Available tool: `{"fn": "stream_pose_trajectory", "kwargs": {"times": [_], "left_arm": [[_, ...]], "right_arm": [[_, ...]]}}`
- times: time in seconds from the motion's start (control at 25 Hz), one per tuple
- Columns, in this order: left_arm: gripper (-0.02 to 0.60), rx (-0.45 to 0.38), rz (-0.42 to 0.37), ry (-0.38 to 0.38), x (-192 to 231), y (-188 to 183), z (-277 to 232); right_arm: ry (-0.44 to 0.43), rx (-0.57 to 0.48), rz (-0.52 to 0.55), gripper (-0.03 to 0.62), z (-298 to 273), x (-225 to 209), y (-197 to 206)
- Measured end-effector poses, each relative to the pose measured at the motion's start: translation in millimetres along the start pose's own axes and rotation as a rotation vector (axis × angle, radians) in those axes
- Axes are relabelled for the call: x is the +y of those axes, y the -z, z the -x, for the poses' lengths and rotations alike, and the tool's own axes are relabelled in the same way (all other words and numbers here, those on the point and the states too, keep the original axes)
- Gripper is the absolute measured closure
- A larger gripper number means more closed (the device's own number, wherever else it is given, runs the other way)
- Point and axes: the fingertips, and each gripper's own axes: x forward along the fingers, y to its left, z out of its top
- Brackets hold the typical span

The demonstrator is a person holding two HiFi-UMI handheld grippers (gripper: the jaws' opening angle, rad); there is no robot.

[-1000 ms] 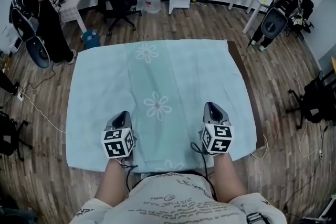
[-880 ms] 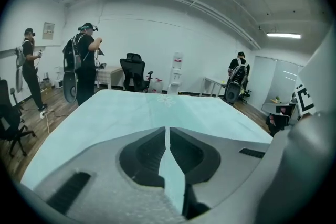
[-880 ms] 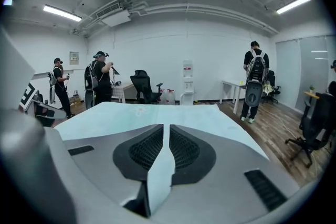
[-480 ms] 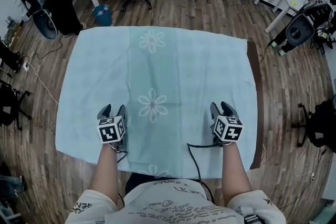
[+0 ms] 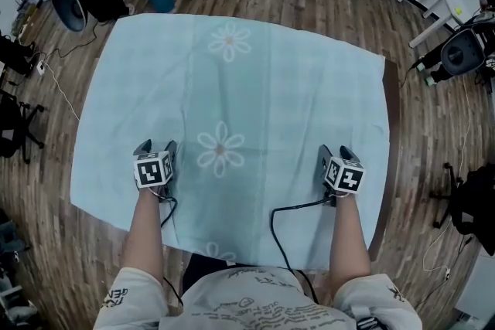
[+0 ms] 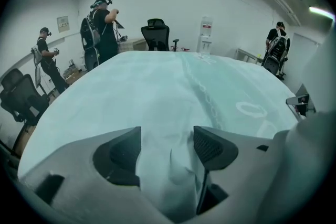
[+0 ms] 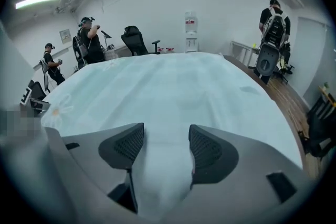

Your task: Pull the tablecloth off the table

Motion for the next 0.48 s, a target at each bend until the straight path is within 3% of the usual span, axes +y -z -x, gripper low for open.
{"fn": "stream_pose_trajectory", "kwargs": {"times": [0.12,0.28,0.36,0.44,0.48], "left_arm": [[0.27,-0.02,0.07,0.015,5,-2,-3],[0.285,-0.031,0.101,0.006,9,-1,-2],[0.41,-0.02,0.112,-0.003,7,0,-2],[0.551,0.004,0.088,-0.01,1,0,-3],[0.569,0.014,0.063,-0.02,-1,0,-4]], "right_arm": [[0.013,0.028,0.023,0.329,-2,1,-1],[0.01,0.087,0.029,0.33,-4,6,3],[-0.003,0.112,0.061,0.395,-5,15,3],[-0.018,0.134,0.09,0.52,-7,27,1],[-0.019,0.142,0.098,0.564,-8,31,-1]]}}
